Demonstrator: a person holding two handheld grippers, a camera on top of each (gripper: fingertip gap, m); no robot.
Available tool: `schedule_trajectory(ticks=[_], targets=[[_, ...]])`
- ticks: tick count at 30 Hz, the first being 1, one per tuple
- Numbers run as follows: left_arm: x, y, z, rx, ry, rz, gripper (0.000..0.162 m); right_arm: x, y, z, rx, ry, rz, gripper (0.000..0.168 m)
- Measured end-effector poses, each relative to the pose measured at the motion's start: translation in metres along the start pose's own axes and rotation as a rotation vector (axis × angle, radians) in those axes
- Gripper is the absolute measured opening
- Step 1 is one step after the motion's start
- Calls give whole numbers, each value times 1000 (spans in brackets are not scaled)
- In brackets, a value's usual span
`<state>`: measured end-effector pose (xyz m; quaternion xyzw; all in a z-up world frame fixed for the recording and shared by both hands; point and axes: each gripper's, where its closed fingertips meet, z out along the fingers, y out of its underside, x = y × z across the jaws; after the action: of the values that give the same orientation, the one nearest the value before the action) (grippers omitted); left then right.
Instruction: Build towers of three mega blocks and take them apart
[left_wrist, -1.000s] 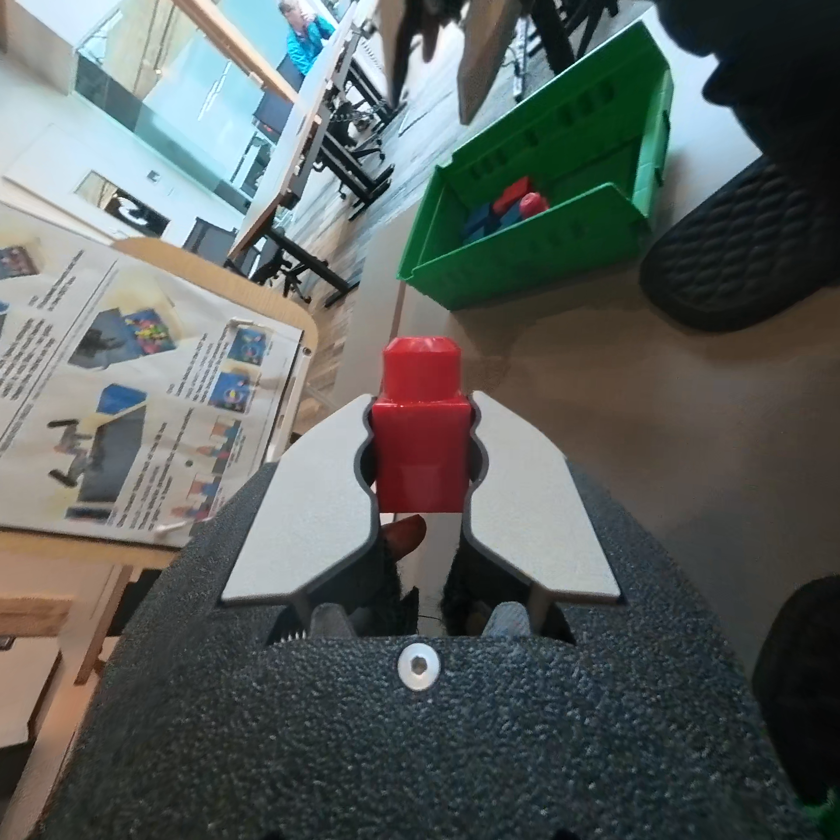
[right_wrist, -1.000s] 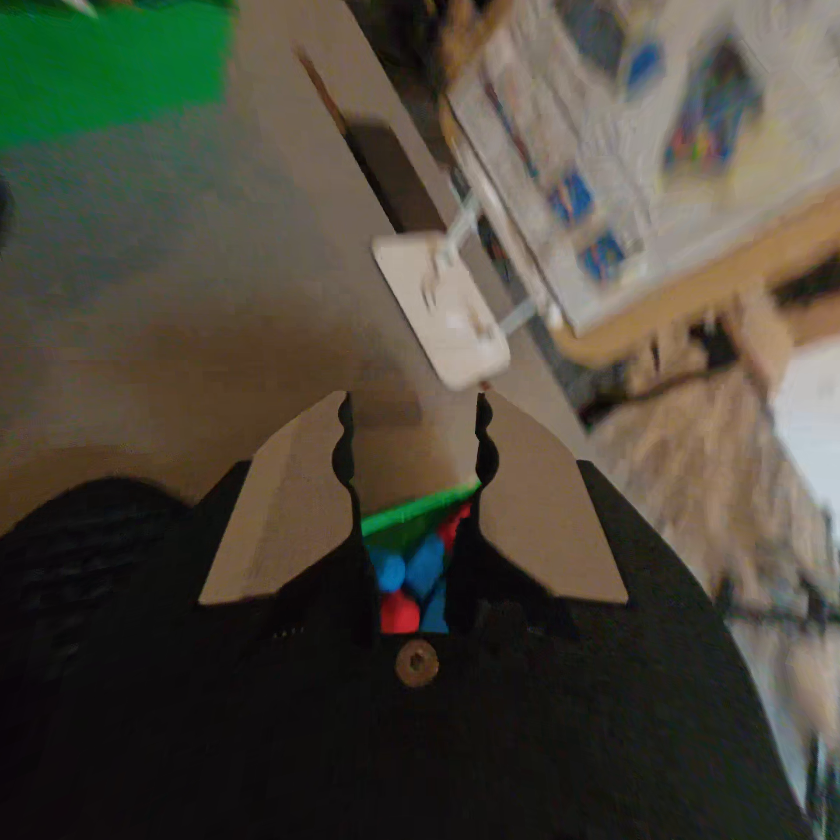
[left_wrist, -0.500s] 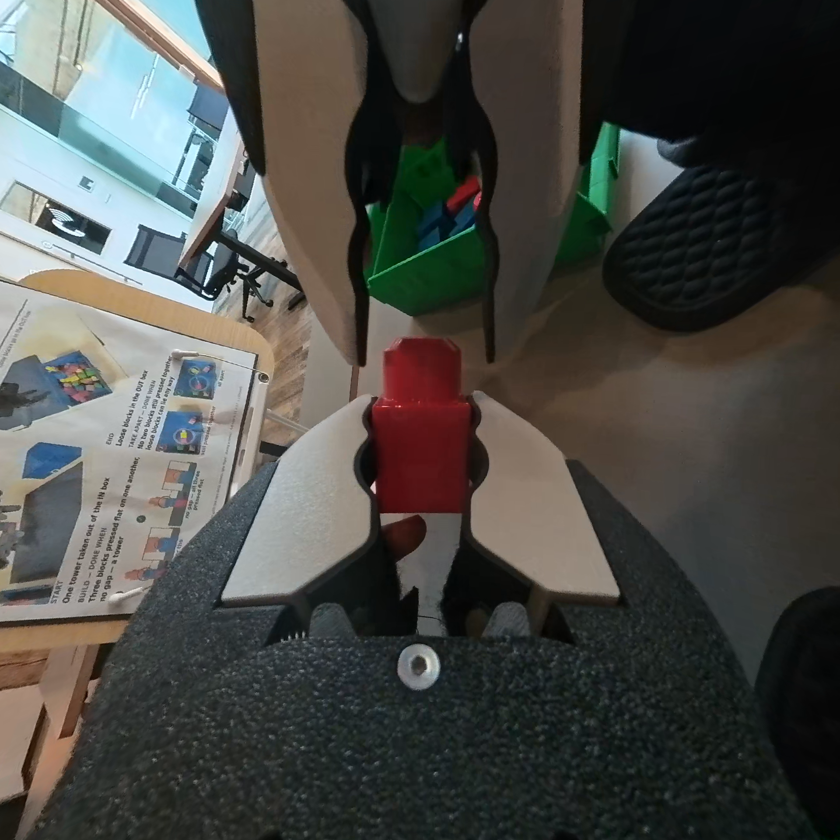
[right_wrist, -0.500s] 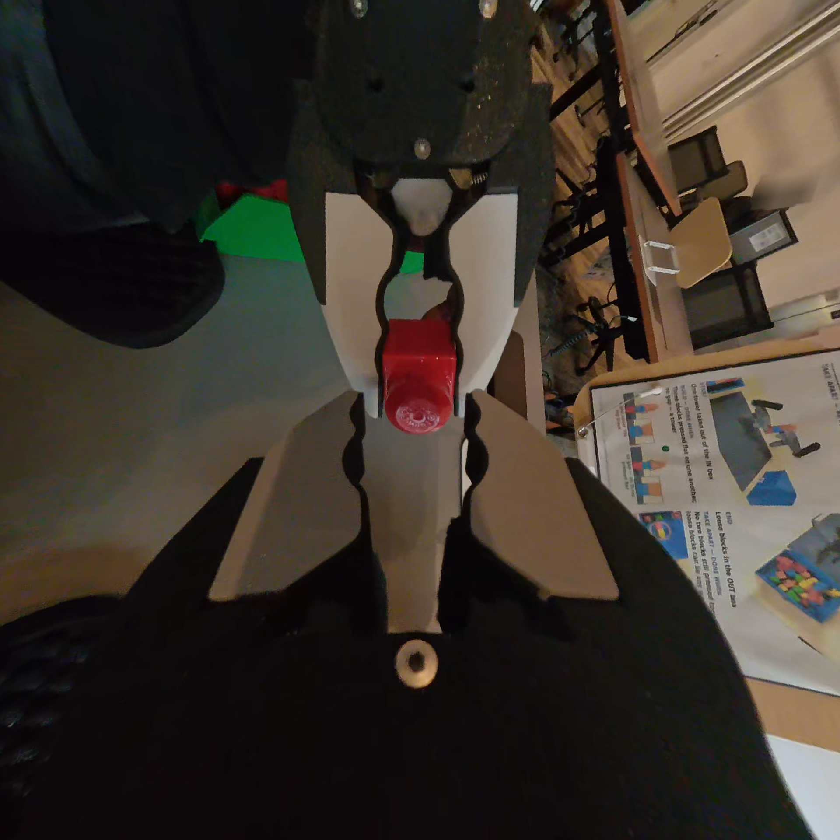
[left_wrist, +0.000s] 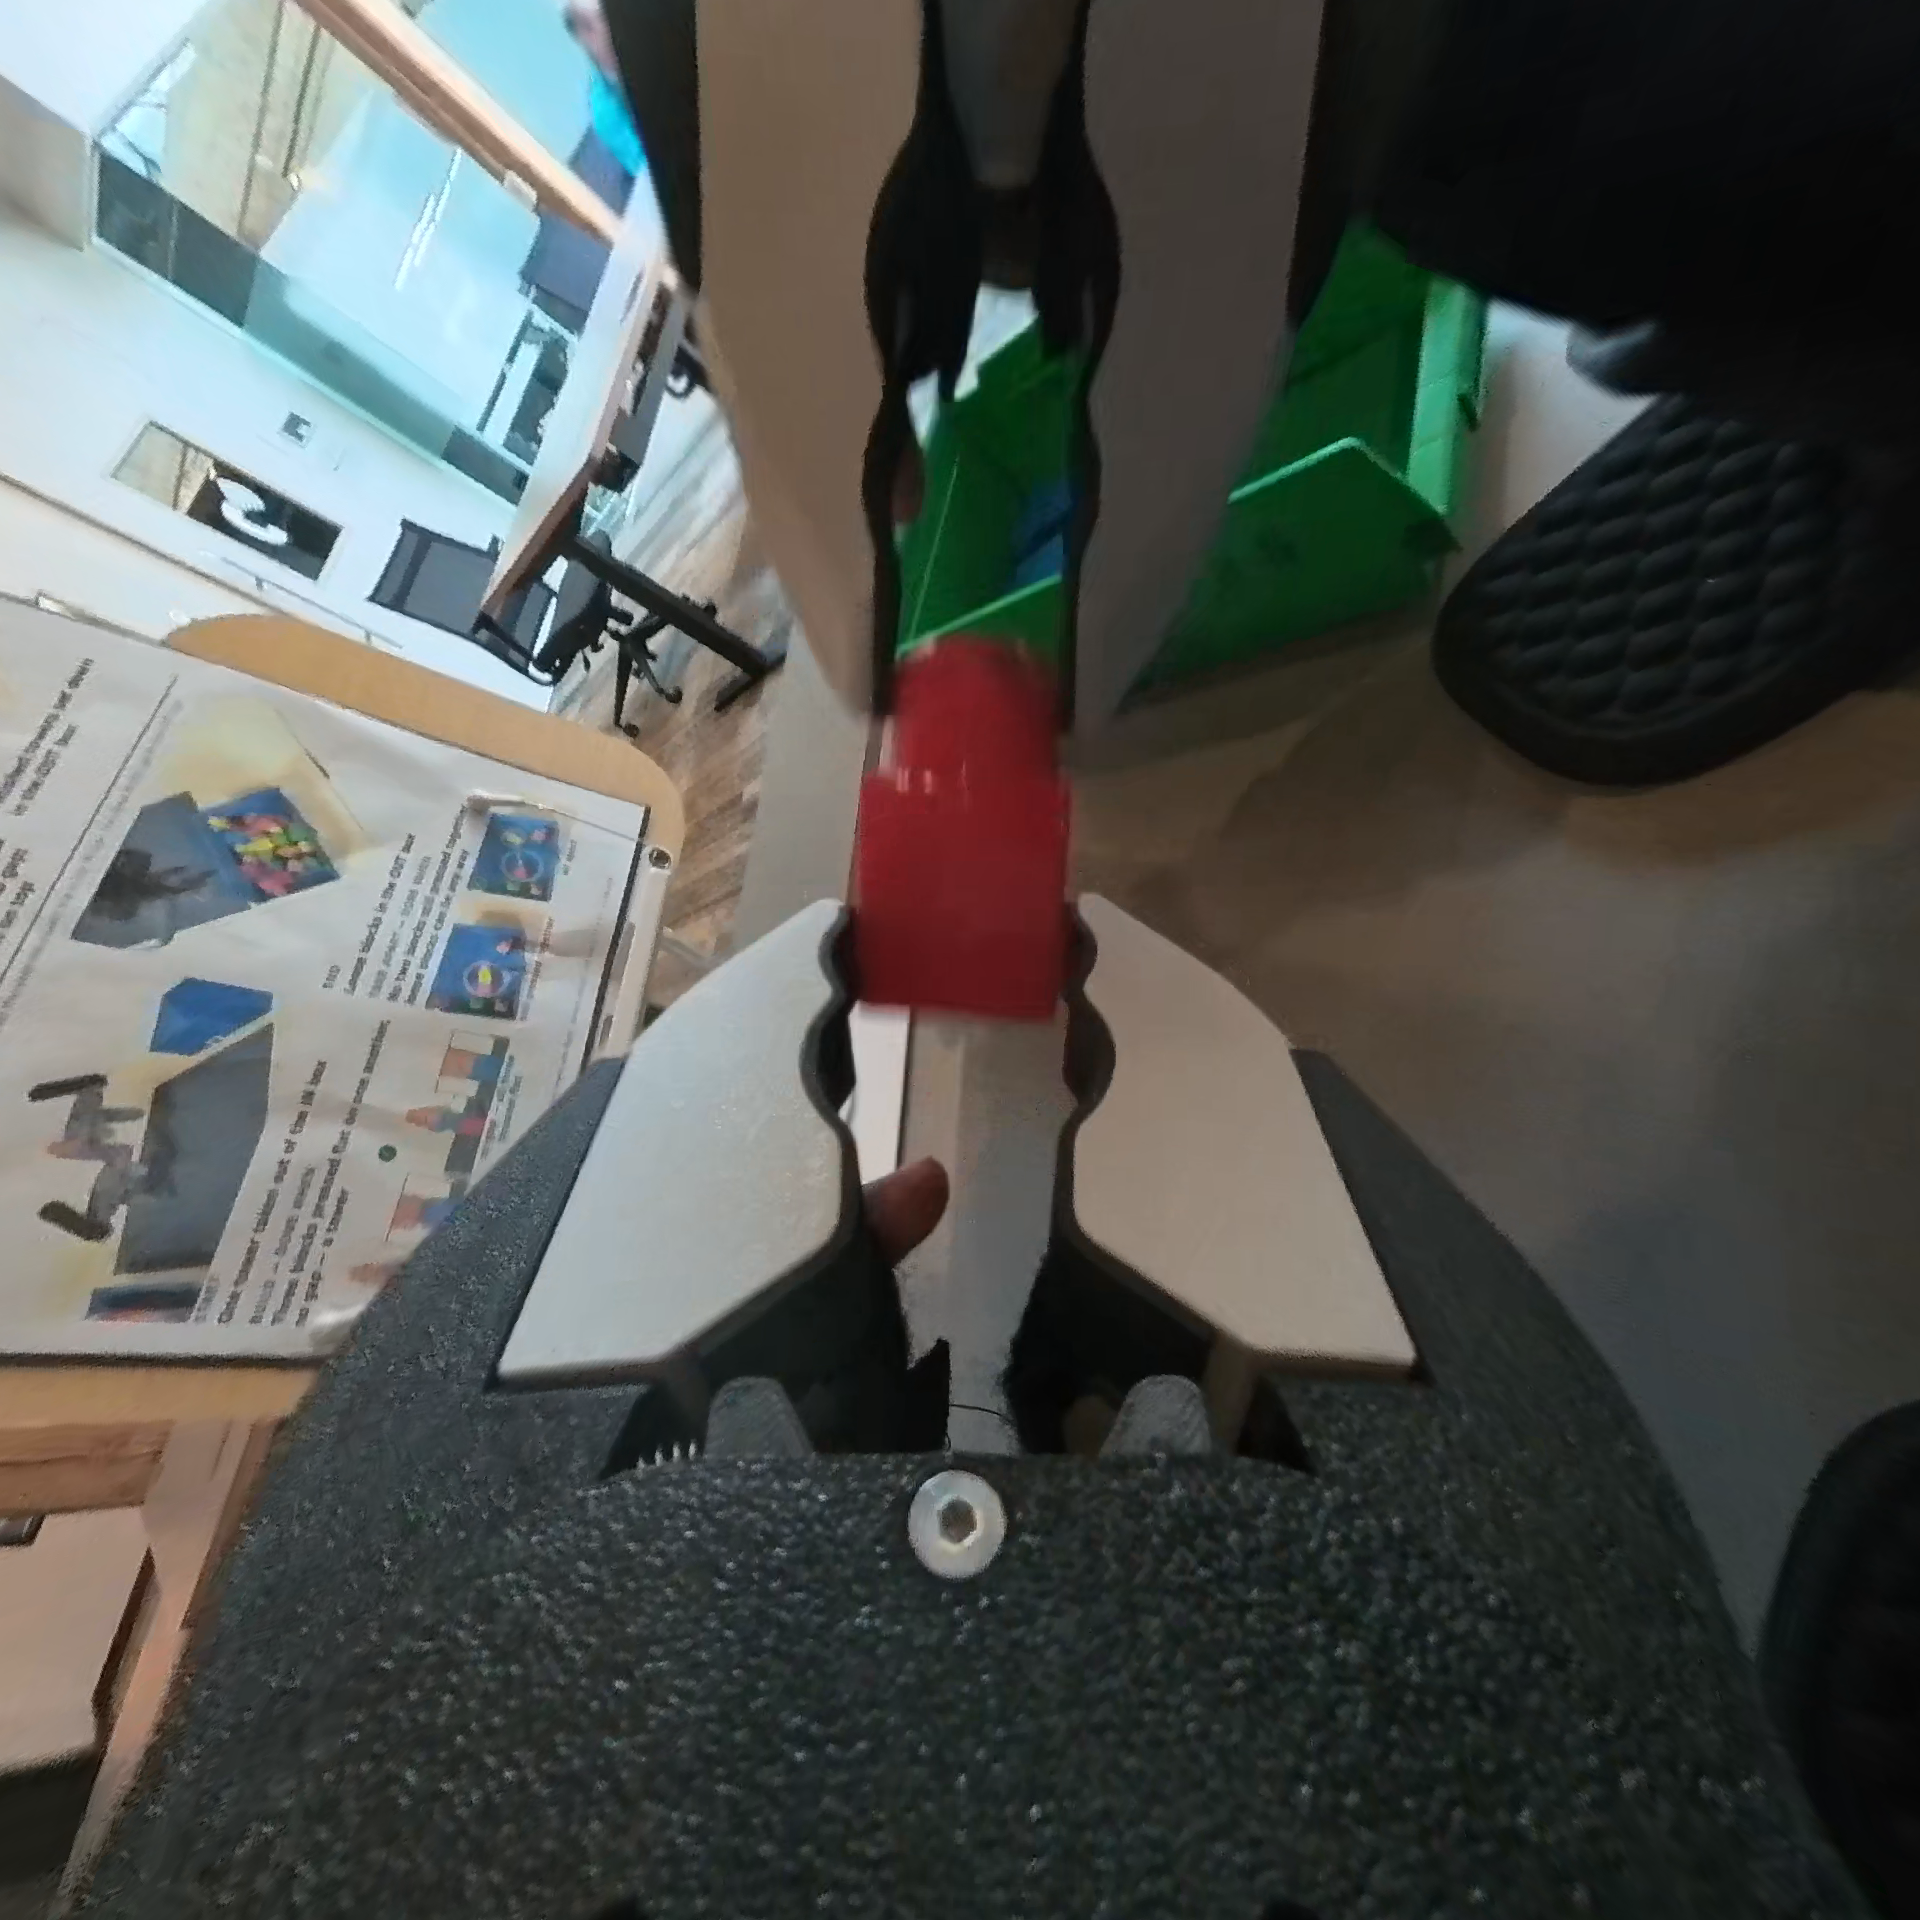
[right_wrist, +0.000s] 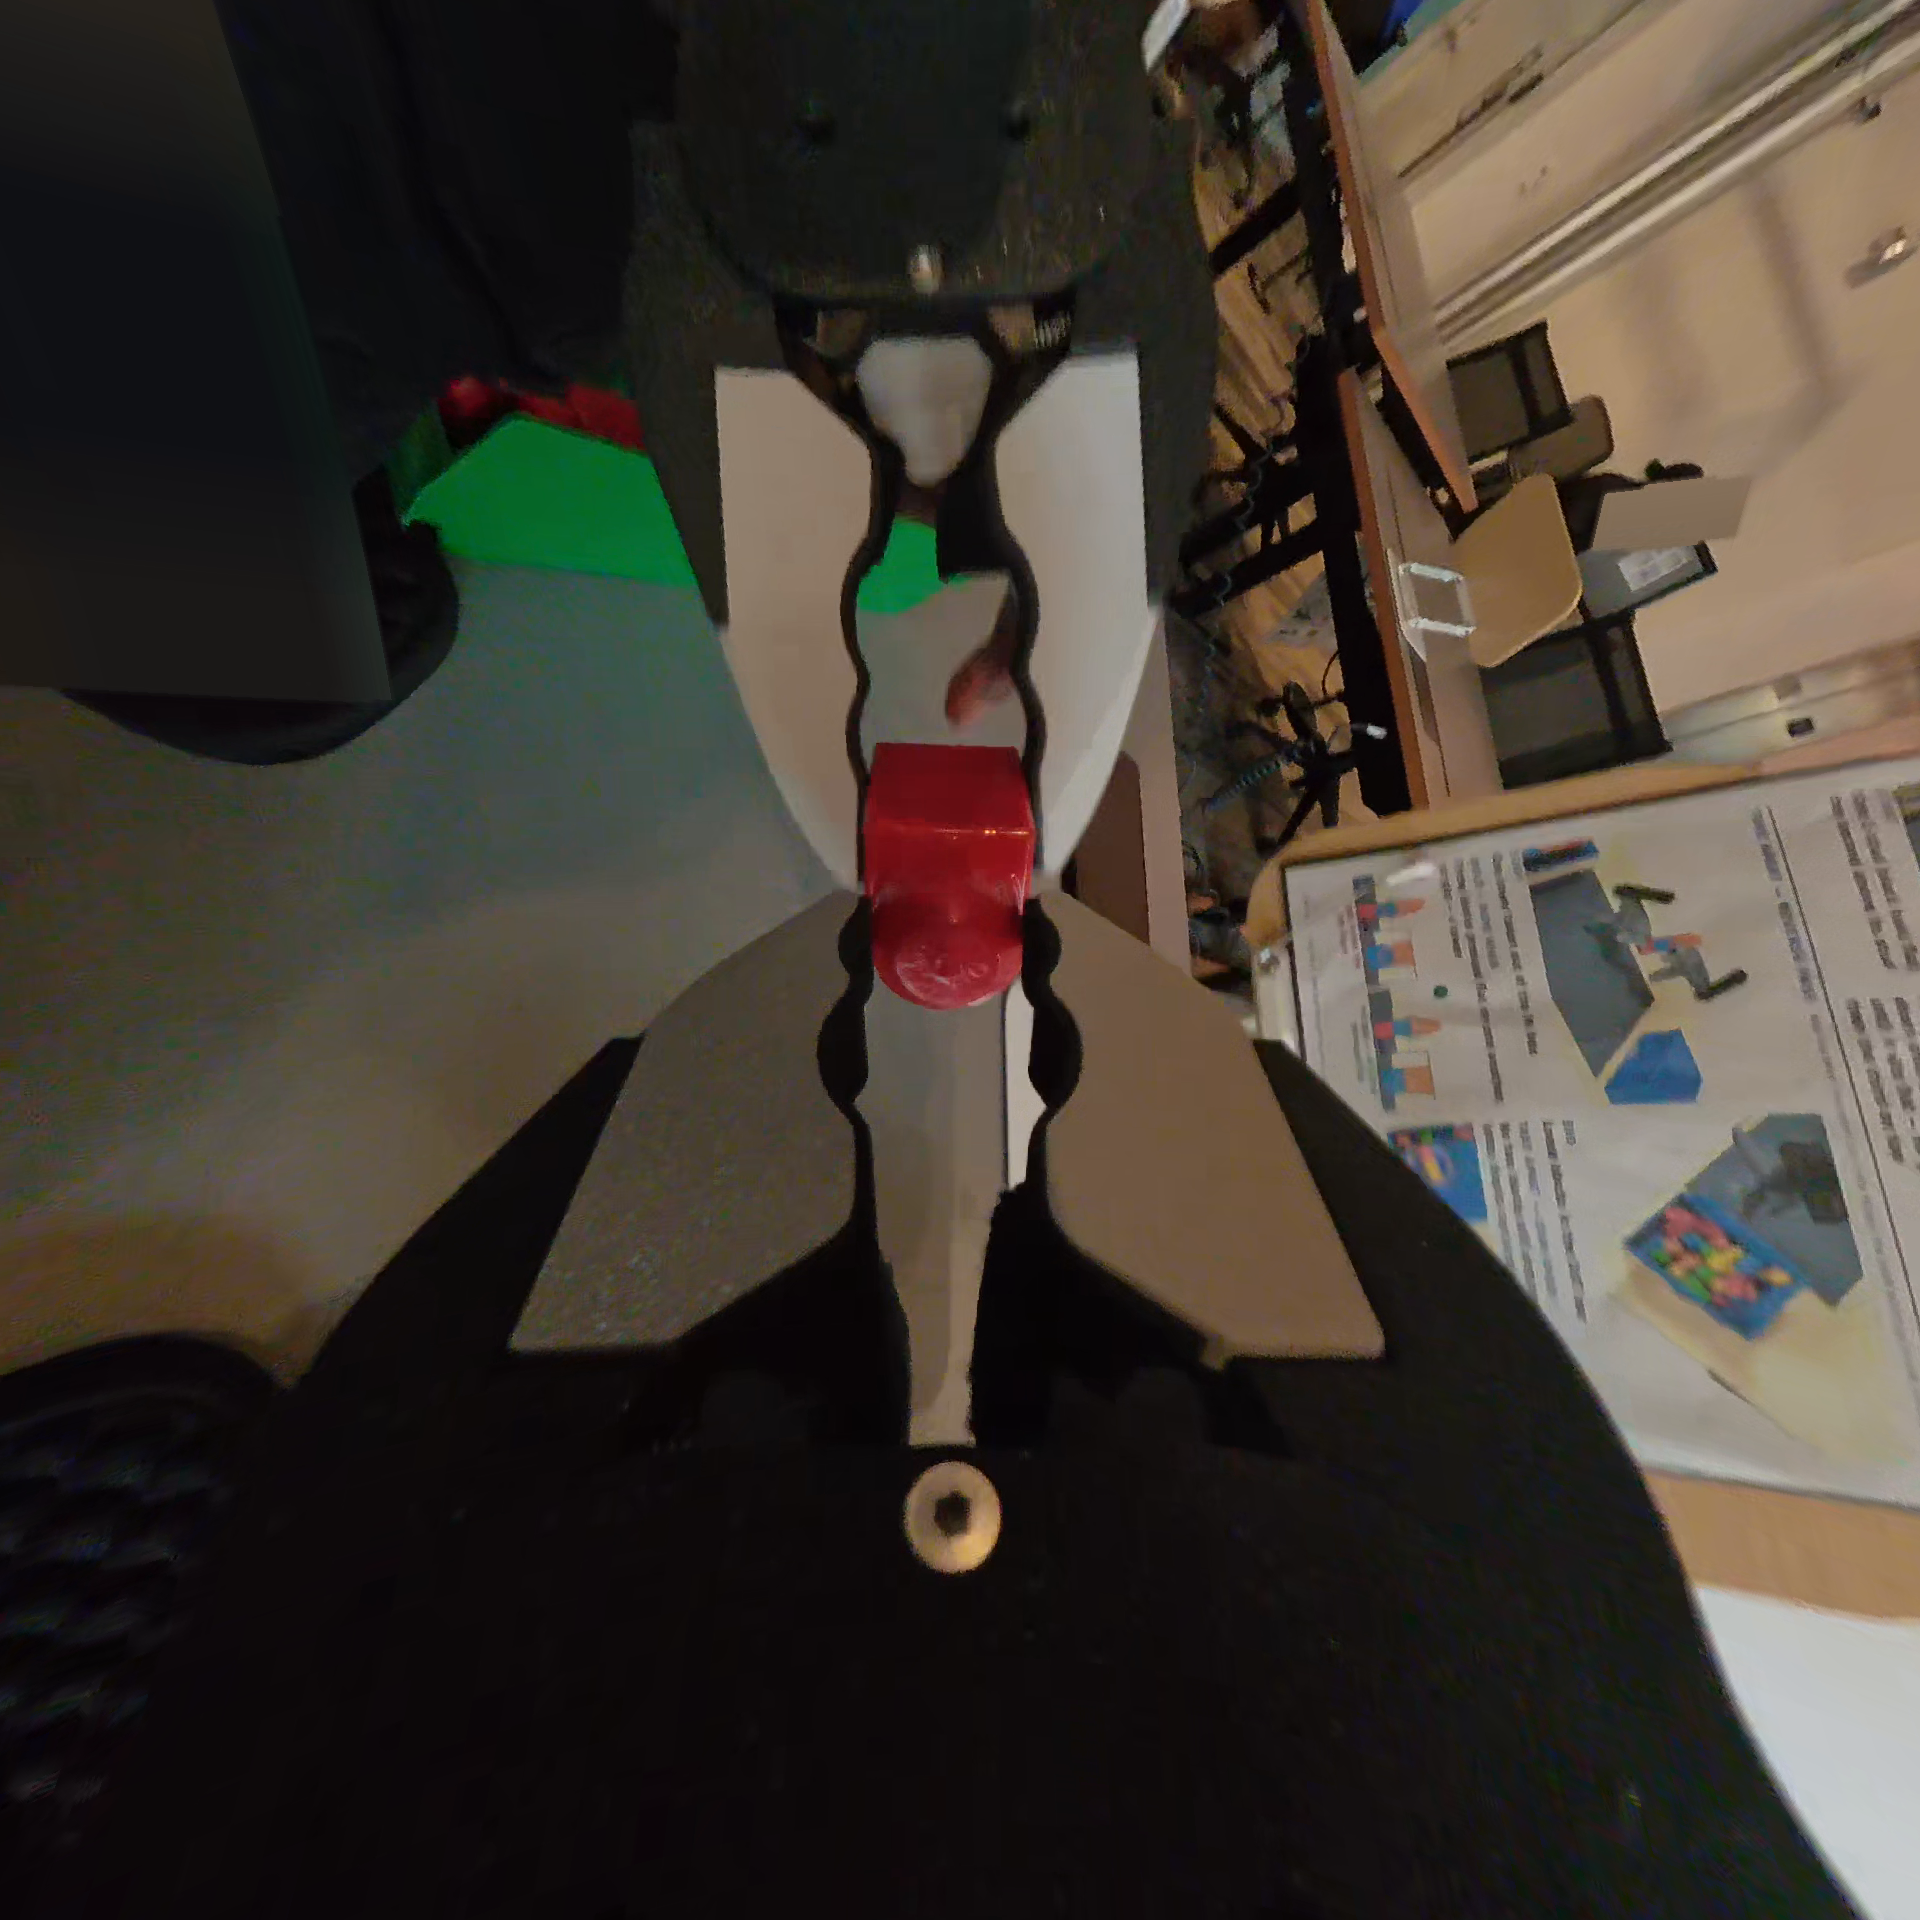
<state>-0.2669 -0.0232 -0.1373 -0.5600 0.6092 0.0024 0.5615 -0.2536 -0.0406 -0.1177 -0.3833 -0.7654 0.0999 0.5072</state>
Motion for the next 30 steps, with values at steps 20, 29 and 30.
schedule_trajectory(ticks=[20, 29, 30], targets=[[-108, 76, -132, 31, -677, -552, 38, -68, 288, -176, -1047, 113, 1144, 27], [-107, 85, -122, -10, -679, -565, 38, -88, 340, -172, -1111, 74, 1331, 27], [-106, 85, -121, -18, -678, -565, 38, -89, 344, -170, -1116, 69, 1335, 27]])
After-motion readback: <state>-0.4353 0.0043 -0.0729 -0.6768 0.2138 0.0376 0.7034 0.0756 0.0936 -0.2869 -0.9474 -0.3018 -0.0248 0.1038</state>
